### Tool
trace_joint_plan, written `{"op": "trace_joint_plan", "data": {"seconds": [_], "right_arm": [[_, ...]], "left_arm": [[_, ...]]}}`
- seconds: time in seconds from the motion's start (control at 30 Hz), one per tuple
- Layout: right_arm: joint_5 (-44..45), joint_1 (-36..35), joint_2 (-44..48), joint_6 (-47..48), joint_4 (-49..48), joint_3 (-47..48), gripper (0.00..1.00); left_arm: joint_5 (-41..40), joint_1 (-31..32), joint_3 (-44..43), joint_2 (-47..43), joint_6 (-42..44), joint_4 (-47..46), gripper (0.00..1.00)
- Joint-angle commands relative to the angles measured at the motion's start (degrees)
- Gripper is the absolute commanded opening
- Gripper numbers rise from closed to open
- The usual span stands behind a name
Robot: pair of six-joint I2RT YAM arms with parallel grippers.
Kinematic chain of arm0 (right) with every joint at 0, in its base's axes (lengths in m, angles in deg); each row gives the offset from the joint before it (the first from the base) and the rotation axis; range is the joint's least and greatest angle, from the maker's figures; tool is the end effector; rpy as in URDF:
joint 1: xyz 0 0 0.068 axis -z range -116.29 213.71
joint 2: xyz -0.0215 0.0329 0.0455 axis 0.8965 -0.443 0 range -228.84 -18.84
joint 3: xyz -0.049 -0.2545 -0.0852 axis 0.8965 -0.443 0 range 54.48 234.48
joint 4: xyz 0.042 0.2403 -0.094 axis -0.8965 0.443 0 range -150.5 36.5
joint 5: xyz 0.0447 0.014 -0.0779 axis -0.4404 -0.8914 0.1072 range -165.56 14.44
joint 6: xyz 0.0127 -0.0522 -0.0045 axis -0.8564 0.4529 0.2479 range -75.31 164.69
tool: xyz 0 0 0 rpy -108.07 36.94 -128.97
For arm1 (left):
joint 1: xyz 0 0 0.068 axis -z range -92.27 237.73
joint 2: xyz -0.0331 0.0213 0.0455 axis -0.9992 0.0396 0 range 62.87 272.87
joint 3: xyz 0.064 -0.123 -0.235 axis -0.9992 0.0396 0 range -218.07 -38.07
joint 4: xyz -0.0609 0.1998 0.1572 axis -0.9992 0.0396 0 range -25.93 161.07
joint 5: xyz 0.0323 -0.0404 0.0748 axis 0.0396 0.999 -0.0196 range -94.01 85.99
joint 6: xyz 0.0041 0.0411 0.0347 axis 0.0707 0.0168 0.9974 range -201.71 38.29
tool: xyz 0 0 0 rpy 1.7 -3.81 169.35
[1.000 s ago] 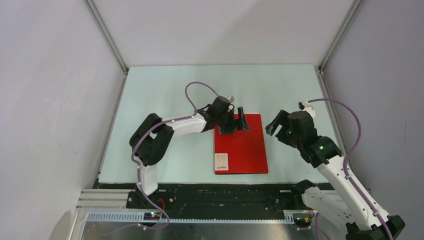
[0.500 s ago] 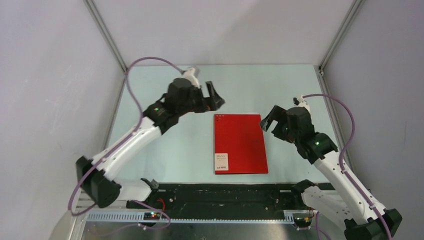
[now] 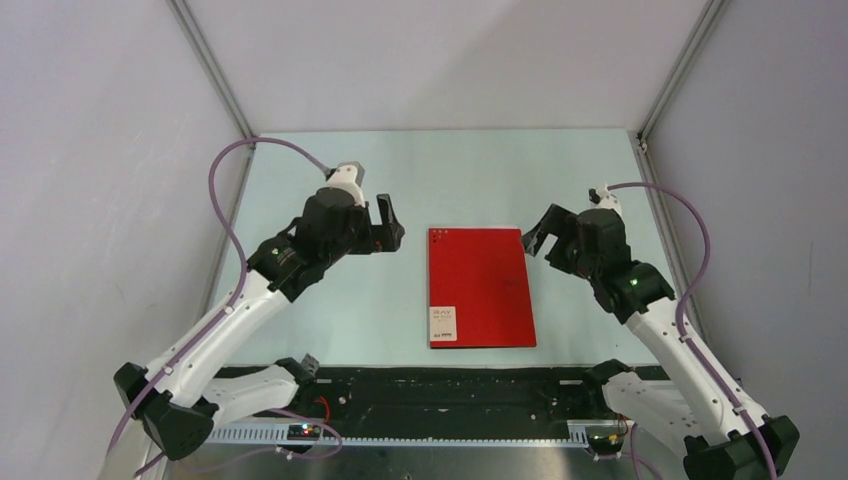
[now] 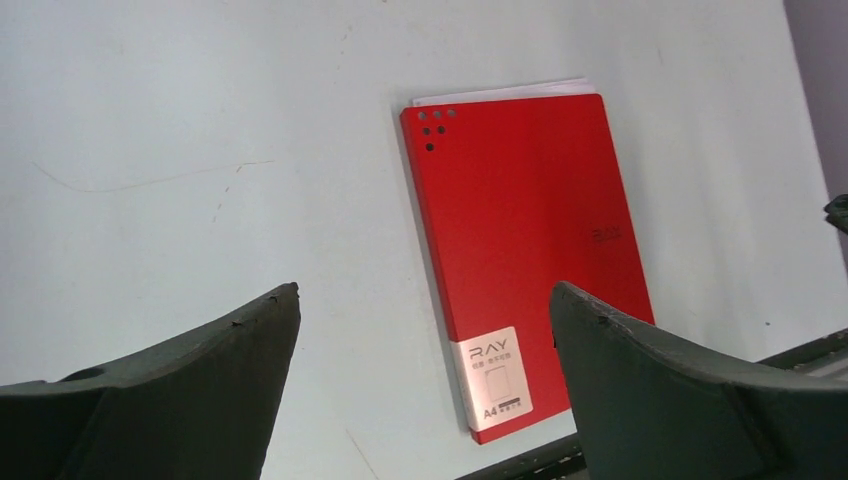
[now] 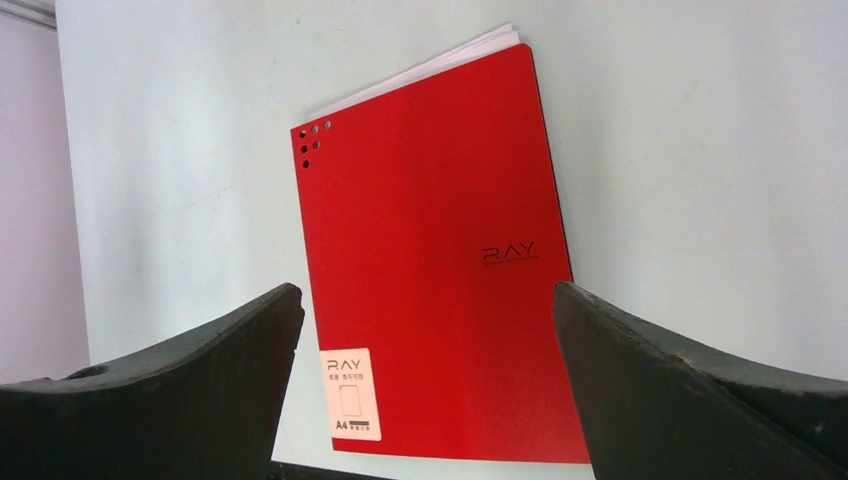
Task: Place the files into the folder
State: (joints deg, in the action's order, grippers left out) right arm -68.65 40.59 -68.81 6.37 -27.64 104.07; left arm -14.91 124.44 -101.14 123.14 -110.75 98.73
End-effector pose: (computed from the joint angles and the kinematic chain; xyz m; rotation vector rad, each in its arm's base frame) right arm 0.1737 0.0695 0.3141 0.3600 2.1579 0.4897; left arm 0.1831 -0.1281 0.3571 0.0302 2.1527 -0.4766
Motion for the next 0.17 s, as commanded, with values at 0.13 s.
{"op": "trace_joint_plan", "data": {"seconds": [0.13], "right_arm": [[1.1,1.19,1.18,2.01,0.14,0.6,0.99]], "left_arm": [[-2.88,0.2,-0.83,-0.31,2.3,0.28,1.0]]}}
